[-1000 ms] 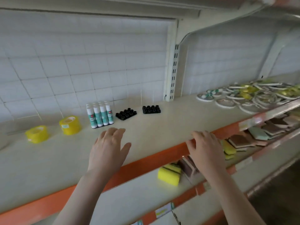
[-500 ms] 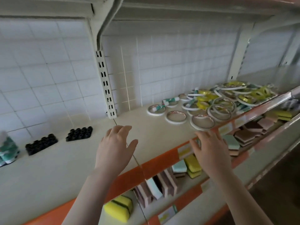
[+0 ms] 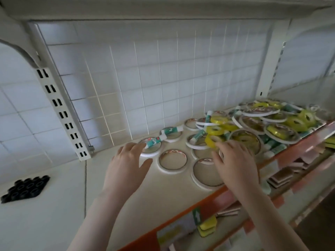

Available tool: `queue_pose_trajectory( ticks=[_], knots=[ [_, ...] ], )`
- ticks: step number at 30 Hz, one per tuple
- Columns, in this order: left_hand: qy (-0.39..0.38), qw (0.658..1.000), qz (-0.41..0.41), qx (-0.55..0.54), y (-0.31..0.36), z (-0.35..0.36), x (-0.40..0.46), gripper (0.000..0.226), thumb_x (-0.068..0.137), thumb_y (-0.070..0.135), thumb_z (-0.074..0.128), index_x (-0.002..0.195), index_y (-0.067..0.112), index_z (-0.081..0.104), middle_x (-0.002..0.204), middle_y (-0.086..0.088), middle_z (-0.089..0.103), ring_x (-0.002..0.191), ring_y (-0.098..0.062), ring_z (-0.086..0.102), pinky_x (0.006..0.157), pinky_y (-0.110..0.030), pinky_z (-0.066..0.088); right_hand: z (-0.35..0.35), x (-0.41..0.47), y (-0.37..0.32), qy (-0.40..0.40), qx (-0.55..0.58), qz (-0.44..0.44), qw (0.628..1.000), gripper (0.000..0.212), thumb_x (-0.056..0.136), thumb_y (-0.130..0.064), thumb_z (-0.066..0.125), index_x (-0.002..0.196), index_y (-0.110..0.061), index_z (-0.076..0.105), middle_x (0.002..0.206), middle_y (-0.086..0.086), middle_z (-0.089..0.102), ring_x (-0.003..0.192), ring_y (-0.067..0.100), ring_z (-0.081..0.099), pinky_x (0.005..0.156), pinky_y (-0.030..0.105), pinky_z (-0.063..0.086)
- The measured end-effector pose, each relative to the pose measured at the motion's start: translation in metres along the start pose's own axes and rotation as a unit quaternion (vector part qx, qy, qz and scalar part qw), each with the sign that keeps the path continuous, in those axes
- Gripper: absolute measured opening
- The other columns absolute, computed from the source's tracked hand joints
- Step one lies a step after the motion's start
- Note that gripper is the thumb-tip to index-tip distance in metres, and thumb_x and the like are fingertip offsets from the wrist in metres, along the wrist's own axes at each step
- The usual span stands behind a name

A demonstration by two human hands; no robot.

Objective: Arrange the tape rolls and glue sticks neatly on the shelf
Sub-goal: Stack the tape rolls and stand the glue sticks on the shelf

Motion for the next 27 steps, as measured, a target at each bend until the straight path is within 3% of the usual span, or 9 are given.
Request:
queue_pose_trajectory(
  ticks=[4,14,20,27],
  knots=[
    [0.022,0.998,-0.057,0.031,-0.003,0.005,0.004,0.044,0.086,0.028,0.064,0.128,0.02,0.054,0.124,-0.001,0.056,0.116,-0.026,0.048,0.092,-0.038,0.042,0.016,0.035,0.003,0.036,0.048,-0.091,0.994,0.016,0.075,-0.014,0.073,0.089,-0.007,0.069,0.08,0.011,0.064,0.073,0.033,0.06,0.064,0.039,0.05],
    [0.038,0.98,-0.177,0.086,-0.012,0.012,0.006,0.043,0.089,0.029,0.06,0.129,0.017,0.053,0.127,-0.002,0.054,0.118,-0.023,0.047,0.099,-0.038,0.038,0.051,0.102,-0.039,-0.01,0.124,-0.257,0.958,0.007,0.076,-0.011,0.068,0.079,-0.006,0.067,0.073,0.012,0.063,0.066,0.034,0.058,0.06,0.039,0.049],
    [0.019,0.976,-0.185,0.111,-0.019,0.017,0.029,0.044,0.091,0.031,0.056,0.133,0.019,0.049,0.132,0.0,0.051,0.123,-0.021,0.044,0.1,-0.033,0.037,0.083,0.124,-0.052,-0.08,0.06,-0.289,0.952,0.023,0.093,-0.027,0.044,0.1,-0.015,0.062,0.093,0.004,0.062,0.084,0.023,0.056,0.07,0.033,0.043],
    [0.029,0.975,-0.188,0.116,-0.022,0.018,0.04,0.042,0.092,0.032,0.054,0.132,0.02,0.049,0.13,0.001,0.052,0.121,-0.02,0.045,0.097,-0.031,0.036,0.12,0.14,-0.068,-0.149,0.026,-0.32,0.935,0.02,0.096,-0.028,0.043,0.097,-0.014,0.058,0.084,0.0,0.053,0.079,0.017,0.049,0.064,0.027,0.041]
  ],
)
Point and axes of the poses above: each hand's wrist, its own x-axis towards the middle knuckle, its own z-axis out of the palm, y = z × x, the point moved 9 cm from there along x, towards the middle knuckle
